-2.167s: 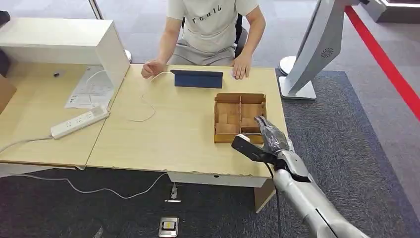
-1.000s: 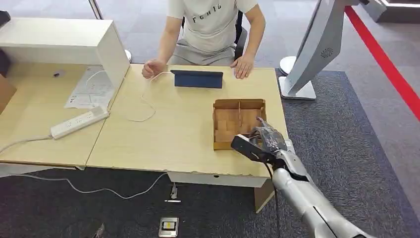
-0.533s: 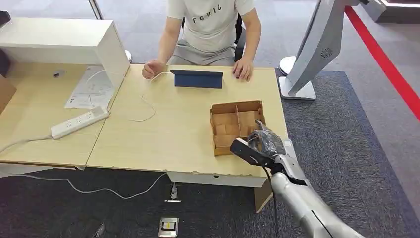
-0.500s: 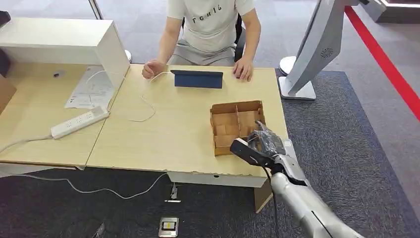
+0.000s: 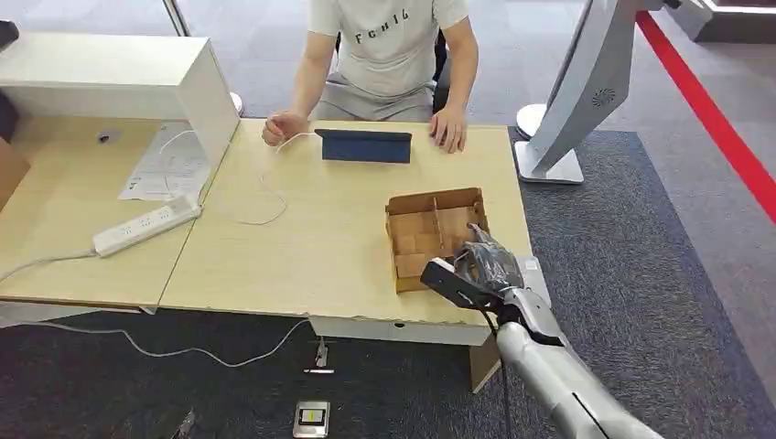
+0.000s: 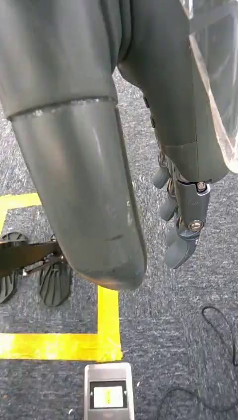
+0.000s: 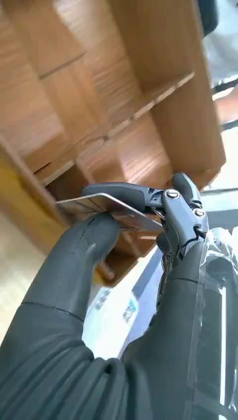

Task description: Pass the card to the sensor for recognition and then transmit it.

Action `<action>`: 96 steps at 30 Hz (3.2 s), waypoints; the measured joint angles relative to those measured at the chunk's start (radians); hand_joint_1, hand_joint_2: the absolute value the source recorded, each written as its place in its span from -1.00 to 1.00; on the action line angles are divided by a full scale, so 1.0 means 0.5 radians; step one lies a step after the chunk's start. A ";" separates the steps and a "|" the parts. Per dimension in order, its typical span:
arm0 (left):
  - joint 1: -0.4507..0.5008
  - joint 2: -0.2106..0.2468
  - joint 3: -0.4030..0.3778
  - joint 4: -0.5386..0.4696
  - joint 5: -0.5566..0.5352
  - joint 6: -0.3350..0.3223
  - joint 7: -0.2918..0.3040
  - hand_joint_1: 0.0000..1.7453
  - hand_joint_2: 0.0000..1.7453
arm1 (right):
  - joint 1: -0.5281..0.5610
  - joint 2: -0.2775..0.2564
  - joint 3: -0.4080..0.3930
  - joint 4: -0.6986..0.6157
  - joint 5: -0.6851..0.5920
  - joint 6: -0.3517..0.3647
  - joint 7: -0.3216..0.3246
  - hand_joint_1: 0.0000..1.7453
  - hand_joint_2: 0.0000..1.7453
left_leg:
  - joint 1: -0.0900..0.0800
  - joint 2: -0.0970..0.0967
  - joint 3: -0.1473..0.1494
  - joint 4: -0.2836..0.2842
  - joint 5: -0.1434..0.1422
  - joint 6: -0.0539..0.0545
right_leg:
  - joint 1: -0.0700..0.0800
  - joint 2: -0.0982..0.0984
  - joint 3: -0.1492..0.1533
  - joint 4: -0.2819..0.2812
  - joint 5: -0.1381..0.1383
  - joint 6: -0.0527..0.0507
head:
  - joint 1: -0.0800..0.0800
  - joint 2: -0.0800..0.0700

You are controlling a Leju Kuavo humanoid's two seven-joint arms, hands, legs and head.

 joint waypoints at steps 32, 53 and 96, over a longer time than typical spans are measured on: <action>0.010 -0.003 -0.035 0.001 -0.018 -0.030 -0.017 -1.00 -1.00 | -0.185 -0.028 -0.020 -0.407 0.046 0.031 -0.015 1.00 1.00 | 0.000 0.000 0.000 0.000 0.000 0.000 | 0.000 0.000 -0.001 0.000 0.000 0.000 | -0.001 0.001; -0.031 -0.037 -0.046 0.001 -0.056 -0.017 -0.017 -1.00 -1.00 | -0.880 0.262 0.011 0.105 0.391 0.005 0.017 1.00 1.00 | 0.001 0.000 -0.002 0.000 0.002 -0.003 | 0.000 0.001 -0.004 0.003 0.001 -0.002 | 0.000 0.000; -0.179 -0.047 -0.085 0.001 -0.126 -0.037 0.050 -1.00 -1.00 | -0.928 -0.049 -0.051 0.468 0.599 -0.064 0.044 -1.00 -1.00 | 0.000 -0.001 -0.001 0.003 0.001 -0.002 | -0.001 0.001 -0.004 -0.001 0.002 -0.001 | 0.000 0.001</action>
